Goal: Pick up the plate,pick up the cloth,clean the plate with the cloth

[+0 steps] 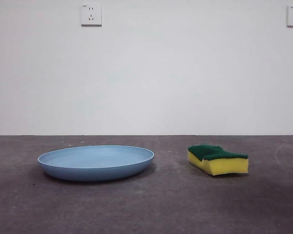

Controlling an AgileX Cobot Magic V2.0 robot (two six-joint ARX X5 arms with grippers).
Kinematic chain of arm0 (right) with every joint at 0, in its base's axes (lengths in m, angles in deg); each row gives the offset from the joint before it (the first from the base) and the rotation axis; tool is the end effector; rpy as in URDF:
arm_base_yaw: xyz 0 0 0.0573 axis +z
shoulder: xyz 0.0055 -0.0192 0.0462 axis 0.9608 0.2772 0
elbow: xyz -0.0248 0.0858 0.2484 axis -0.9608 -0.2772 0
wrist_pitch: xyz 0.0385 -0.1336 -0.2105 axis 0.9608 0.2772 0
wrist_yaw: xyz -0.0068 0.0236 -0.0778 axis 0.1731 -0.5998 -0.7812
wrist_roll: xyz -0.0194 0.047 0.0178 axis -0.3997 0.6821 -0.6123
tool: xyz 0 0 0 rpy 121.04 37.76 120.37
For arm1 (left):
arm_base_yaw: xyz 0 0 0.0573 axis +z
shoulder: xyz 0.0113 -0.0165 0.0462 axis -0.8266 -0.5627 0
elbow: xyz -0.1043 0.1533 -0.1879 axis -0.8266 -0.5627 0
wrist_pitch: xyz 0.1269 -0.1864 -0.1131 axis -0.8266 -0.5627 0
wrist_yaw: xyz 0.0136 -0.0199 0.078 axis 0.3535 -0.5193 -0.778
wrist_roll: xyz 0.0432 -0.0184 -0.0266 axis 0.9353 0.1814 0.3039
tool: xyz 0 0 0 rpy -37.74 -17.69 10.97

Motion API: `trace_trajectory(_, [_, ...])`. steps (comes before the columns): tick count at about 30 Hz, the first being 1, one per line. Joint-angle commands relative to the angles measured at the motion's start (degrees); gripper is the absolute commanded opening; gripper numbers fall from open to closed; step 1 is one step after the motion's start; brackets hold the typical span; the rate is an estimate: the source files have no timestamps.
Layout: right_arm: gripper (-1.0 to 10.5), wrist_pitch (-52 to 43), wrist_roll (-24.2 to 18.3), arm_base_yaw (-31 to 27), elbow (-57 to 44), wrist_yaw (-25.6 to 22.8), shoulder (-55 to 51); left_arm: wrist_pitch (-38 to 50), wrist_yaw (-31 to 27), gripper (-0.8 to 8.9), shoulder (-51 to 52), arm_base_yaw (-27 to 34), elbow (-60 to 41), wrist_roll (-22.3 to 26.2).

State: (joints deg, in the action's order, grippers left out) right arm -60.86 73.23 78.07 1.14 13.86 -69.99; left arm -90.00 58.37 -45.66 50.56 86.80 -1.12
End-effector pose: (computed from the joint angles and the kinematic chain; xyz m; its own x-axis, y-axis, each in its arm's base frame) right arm 0.0952 0.0082 0.1523 0.9797 0.1171 -0.1628 -0.1016 0.9897 0.1005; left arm 0.0953 -0.0072 0.1513 0.9841 -0.0422 -0.1725 0.0334 0.9980 -0.0540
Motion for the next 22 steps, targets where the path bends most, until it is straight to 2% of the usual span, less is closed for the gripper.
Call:
trace_trajectory(1, [0.0, 0.2, 4.6, 0.0, -0.6, 0.3, -0.2, 0.0, 0.8, -0.04, 0.2, 0.2, -0.5, -0.6])
trace_trajectory(5, [-0.1, 0.2, 6.2, 0.0, 0.2, 0.4, 0.3, -0.4, 2.0, -0.06, 0.2, 0.2, 0.7, -6.1])
trace_trajectory(9, [-0.1, 1.4, 12.2, 0.0, 4.0, 1.6, 2.9, -3.3, 4.6, -0.06, -0.1, 0.2, 4.3, -10.3])
trace_trajectory(16, [-0.1, 4.5, 12.7, 0.0, 14.2, 6.6, 13.3, -9.7, 8.2, -0.06, -6.2, 0.2, 13.8, -10.3])
trace_trajectory(22, [-0.1, 8.0, 11.7, 0.0, 24.1, 11.9, 25.2, -13.0, 13.6, -0.06, -17.6, 0.2, 22.9, -9.7])
